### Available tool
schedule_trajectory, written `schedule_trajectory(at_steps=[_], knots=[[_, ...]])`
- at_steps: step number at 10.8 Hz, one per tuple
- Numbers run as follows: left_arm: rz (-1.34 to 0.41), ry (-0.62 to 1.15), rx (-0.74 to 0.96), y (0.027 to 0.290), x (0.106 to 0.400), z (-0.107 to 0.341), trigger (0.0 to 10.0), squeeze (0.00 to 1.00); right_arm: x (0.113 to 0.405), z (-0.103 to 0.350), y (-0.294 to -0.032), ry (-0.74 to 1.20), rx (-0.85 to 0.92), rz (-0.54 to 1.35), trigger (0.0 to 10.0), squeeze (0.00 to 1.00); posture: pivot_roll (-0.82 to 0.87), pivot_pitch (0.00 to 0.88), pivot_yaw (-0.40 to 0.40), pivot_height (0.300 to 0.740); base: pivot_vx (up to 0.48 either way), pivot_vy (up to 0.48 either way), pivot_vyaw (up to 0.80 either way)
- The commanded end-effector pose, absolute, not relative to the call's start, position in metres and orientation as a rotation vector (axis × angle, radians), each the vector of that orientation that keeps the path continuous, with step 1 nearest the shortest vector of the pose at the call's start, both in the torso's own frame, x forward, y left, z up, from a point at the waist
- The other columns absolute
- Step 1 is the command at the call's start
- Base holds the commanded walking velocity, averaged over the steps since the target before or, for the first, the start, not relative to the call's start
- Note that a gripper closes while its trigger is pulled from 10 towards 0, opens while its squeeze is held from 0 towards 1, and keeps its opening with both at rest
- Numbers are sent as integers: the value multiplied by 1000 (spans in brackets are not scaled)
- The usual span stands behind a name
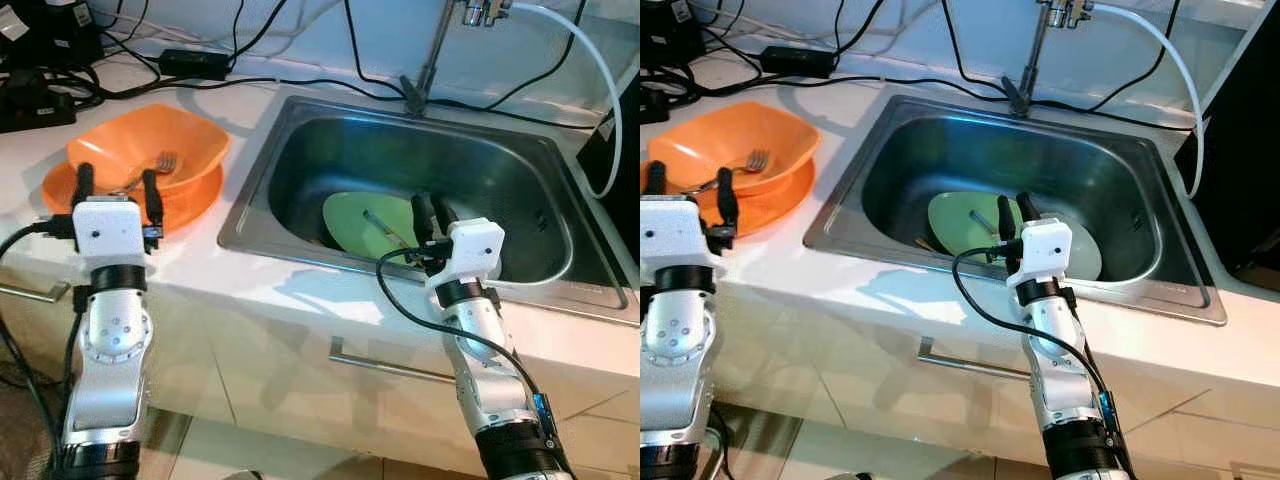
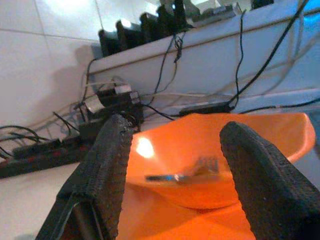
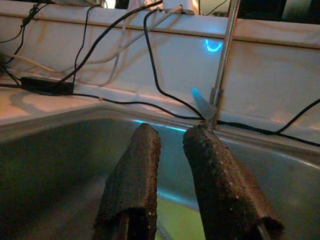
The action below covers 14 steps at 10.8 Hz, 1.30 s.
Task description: Kitchen organization
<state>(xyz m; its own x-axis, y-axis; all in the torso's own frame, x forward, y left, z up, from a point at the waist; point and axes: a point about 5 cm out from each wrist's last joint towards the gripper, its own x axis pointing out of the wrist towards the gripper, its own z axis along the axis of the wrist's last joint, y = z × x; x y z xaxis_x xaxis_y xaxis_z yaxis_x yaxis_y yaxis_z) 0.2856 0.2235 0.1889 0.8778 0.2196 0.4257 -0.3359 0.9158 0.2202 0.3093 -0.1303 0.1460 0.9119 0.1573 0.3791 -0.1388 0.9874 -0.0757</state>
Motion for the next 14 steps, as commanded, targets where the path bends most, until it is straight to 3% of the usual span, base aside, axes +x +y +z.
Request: schedule_trajectory(at_steps=[1, 8, 9, 14], knots=[[256, -400, 271, 217, 291, 189, 10000, 0, 311, 140, -134, -363, -54, 139, 10000, 0, 166, 111, -62, 740, 0, 0, 0], [248, -375, 172, 218, 300, 186, 10000, 0, 312, 141, -136, -367, -60, 134, 10000, 0, 159, 101, -64, 740, 0, 0, 0], [256, -373, 164, 220, 300, 185, 353, 0, 312, 141, -137, -367, -61, 134, 10000, 0, 157, 103, -64, 740, 0, 0, 0], [263, -385, 148, 219, 300, 187, 0, 0, 312, 141, -139, -365, -69, 130, 10000, 0, 153, 105, -69, 740, 0, 0, 0]])
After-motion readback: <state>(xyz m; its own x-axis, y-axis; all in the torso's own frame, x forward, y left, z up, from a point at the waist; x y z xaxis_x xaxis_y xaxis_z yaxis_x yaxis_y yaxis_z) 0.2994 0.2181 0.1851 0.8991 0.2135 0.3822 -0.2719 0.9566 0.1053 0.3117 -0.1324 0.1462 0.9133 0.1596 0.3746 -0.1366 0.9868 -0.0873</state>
